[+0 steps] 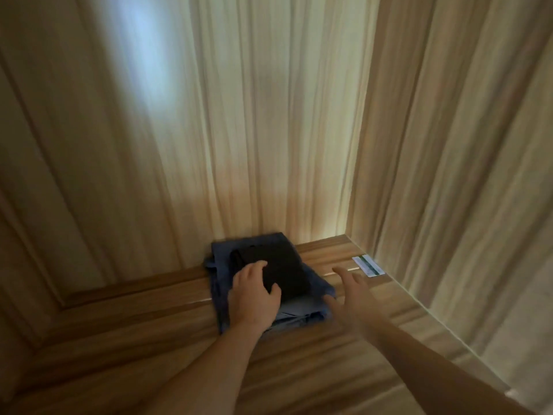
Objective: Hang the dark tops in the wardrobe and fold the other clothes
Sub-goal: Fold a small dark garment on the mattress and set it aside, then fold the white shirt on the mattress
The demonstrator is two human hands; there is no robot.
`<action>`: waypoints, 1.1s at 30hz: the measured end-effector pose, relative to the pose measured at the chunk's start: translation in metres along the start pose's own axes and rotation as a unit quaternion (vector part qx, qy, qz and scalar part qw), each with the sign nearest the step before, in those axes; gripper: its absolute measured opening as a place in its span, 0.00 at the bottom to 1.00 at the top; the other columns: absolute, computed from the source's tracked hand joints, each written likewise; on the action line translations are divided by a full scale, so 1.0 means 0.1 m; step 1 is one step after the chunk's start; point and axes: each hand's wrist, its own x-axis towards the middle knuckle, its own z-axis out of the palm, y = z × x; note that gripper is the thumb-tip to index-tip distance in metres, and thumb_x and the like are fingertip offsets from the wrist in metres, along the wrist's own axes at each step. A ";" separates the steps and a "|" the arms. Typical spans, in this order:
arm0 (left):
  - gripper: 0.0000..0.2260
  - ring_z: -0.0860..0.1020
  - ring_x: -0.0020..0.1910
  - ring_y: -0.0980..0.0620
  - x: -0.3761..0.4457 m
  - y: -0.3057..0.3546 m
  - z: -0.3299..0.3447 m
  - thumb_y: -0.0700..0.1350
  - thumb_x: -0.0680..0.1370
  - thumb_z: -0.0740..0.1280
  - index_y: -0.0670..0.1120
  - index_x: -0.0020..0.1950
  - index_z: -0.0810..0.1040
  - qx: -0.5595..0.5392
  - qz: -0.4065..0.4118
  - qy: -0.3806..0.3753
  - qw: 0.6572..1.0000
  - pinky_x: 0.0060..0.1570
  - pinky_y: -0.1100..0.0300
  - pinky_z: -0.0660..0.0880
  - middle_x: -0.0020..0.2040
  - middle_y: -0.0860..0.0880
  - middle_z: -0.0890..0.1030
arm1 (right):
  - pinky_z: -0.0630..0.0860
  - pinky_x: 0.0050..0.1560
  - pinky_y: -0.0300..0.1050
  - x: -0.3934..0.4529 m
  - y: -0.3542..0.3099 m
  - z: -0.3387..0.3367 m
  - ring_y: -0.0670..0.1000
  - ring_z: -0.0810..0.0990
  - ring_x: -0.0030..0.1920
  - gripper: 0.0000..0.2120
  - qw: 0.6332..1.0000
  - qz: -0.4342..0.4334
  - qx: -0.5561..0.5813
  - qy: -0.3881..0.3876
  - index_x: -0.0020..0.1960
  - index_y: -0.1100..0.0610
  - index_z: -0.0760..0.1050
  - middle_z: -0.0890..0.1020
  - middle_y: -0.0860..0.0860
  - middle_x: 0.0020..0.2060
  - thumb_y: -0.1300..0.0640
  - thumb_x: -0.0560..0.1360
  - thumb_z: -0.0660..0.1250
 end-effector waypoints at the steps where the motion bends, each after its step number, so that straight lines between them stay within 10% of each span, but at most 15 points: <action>1: 0.20 0.69 0.66 0.49 -0.10 0.17 -0.07 0.52 0.77 0.66 0.54 0.68 0.71 0.012 0.041 -0.038 0.998 0.63 0.50 0.72 0.65 0.53 0.73 | 0.71 0.63 0.49 -0.15 0.03 -0.16 0.54 0.70 0.66 0.30 0.999 -0.003 -0.038 0.001 0.75 0.50 0.60 0.69 0.52 0.69 0.47 0.76 0.66; 7: 0.03 0.75 0.51 0.48 -0.90 0.99 -0.49 0.50 0.76 0.65 0.54 0.47 0.78 0.057 0.236 -0.125 0.962 0.51 0.52 0.74 0.47 0.53 0.79 | 0.73 0.60 0.48 -1.25 0.16 -1.01 0.54 0.71 0.65 0.27 0.985 0.015 -0.163 0.053 0.72 0.48 0.64 0.68 0.48 0.68 0.45 0.75 0.64; 17: 0.08 0.78 0.50 0.47 -2.39 1.70 -0.47 0.46 0.72 0.68 0.50 0.51 0.80 -0.062 0.387 -0.257 0.883 0.50 0.53 0.75 0.47 0.50 0.81 | 0.71 0.47 0.43 -3.83 0.47 -1.66 0.48 0.72 0.62 0.23 0.949 0.204 -0.202 0.131 0.70 0.44 0.63 0.67 0.43 0.66 0.43 0.77 0.61; 33: 0.15 0.75 0.59 0.50 -6.56 1.60 -1.45 0.52 0.75 0.67 0.54 0.61 0.76 -0.180 0.679 -0.480 0.526 0.58 0.53 0.74 0.60 0.52 0.76 | 0.75 0.51 0.43 -8.65 -1.57 -0.49 0.50 0.74 0.60 0.23 0.713 0.574 -0.196 0.353 0.69 0.45 0.65 0.70 0.46 0.64 0.45 0.75 0.63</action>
